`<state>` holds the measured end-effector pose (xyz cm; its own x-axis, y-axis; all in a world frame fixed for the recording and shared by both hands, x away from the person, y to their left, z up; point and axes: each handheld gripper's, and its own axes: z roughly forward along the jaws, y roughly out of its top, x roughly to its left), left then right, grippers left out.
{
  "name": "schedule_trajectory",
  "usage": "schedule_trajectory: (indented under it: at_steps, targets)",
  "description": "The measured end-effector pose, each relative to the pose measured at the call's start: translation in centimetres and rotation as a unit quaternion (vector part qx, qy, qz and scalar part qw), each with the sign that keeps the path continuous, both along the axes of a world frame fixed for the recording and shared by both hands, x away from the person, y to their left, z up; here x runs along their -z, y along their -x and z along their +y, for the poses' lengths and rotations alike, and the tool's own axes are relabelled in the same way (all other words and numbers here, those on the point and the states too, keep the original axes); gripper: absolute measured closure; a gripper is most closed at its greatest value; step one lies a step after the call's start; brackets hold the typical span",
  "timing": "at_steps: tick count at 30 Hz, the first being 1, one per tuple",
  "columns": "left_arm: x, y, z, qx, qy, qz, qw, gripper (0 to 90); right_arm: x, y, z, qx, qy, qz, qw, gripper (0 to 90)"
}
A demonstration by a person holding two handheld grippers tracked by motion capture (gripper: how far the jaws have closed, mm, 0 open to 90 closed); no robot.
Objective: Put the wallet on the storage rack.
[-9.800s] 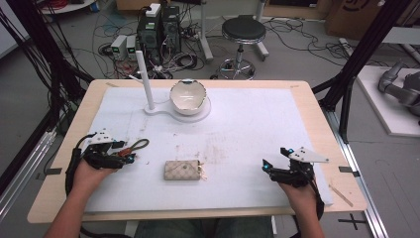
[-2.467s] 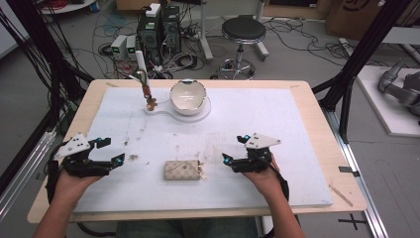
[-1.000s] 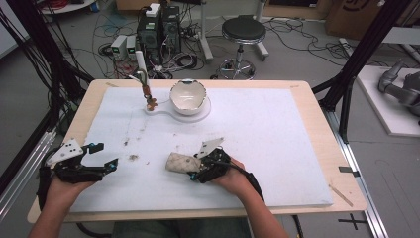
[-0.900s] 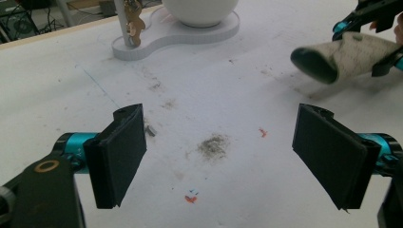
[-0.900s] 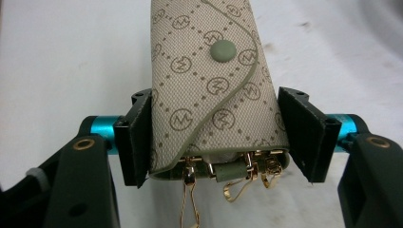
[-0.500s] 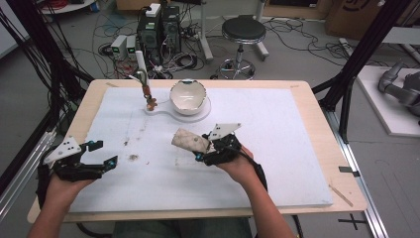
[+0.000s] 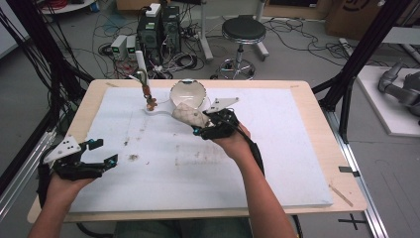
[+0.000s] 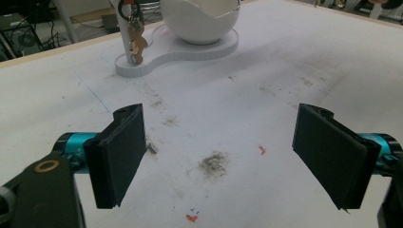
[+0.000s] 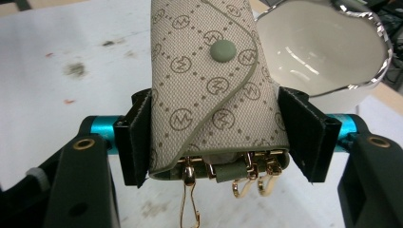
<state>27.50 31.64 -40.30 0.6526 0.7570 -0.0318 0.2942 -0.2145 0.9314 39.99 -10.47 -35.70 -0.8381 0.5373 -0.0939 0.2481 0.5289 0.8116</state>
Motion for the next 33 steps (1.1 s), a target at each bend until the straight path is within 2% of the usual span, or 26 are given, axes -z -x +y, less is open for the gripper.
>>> schedule_trajectory:
  at_steps: [2,5,7,8,10,11,12,13,18,19,22,24,28,30,32,33]
  targets:
    - [0.0,-0.1,0.0,0.0,-0.002,0.0,1.0,18.5,-0.1,-0.4,0.2,0.003,0.0,0.001,1.0,33.7]
    - [0.2,-0.2,-0.2,0.002,-0.005,-0.002,1.0,18.5,-0.7,-2.0,0.8,0.014,0.01,0.001,0.9999,33.7]
    - [0.3,-0.2,-0.4,0.004,-0.008,-0.004,1.0,18.5,-0.8,-2.4,1.1,0.021,0.011,0.003,0.9997,33.7]
    - [0.4,-0.2,-0.5,0.006,-0.008,-0.004,0.9999,18.5,-1.1,-3.4,1.4,0.026,0.017,0.002,0.9995,33.7]
    - [0.4,-0.2,-0.5,0.006,-0.009,-0.006,0.9999,18.5,-1.2,-3.8,1.6,0.029,0.022,0.003,0.9993,33.7]
    - [0.4,-0.2,-0.6,0.008,-0.009,-0.008,0.9999,18.5,-1.4,-4.7,2.0,0.034,0.027,0.004,0.9991,33.8]
    - [0.4,-0.2,-0.6,0.008,-0.009,-0.008,0.9999,18.5,-1.4,-4.7,2.0,0.034,0.027,0.004,0.9991,33.8]
    - [0.4,-0.2,-0.6,0.008,-0.009,-0.008,0.9999,18.5,-1.5,-5.6,2.3,0.04,0.04,0.002,0.9984,33.8]
    - [0.4,-0.2,-0.5,0.008,-0.01,-0.008,0.9999,18.5,-1.3,-7.0,2.8,0.047,0.054,0.007,0.9974,33.7]
    - [0.4,-0.2,-0.4,0.008,-0.009,-0.007,0.9999,18.5,-1.1,-7.8,3.0,0.054,0.072,0.011,0.9959,33.7]
    - [0.5,-0.2,-0.2,0.006,-0.01,-0.005,0.9999,18.5,-1.0,-8.3,3.2,0.059,0.067,0.012,0.9959,33.7]
    - [0.5,-0.2,-0.1,0.004,-0.01,-0.005,0.9999,18.5,-0.8,-8.8,3.7,0.064,0.089,0.011,0.9939,33.8]
    - [0.5,-0.2,0.0,0.003,-0.008,-0.004,1.0,18.5,-0.7,-9.2,4.0,0.063,0.099,0.01,0.993,33.7]
    - [0.5,-0.2,0.0,0.004,-0.008,-0.005,0.9999,18.5,-0.8,-9.5,4.4,0.071,0.122,0.012,0.9899,33.7]
    - [0.5,-0.2,0.0,0.005,-0.008,-0.005,0.9999,18.5,-0.8,-9.6,4.5,0.071,0.126,0.014,0.9894,33.7]
    - [0.5,-0.2,-0.1,0.005,-0.007,-0.005,0.9999,18.5,-0.9,-9.8,4.7,0.075,0.129,0.007,0.9888,33.7]
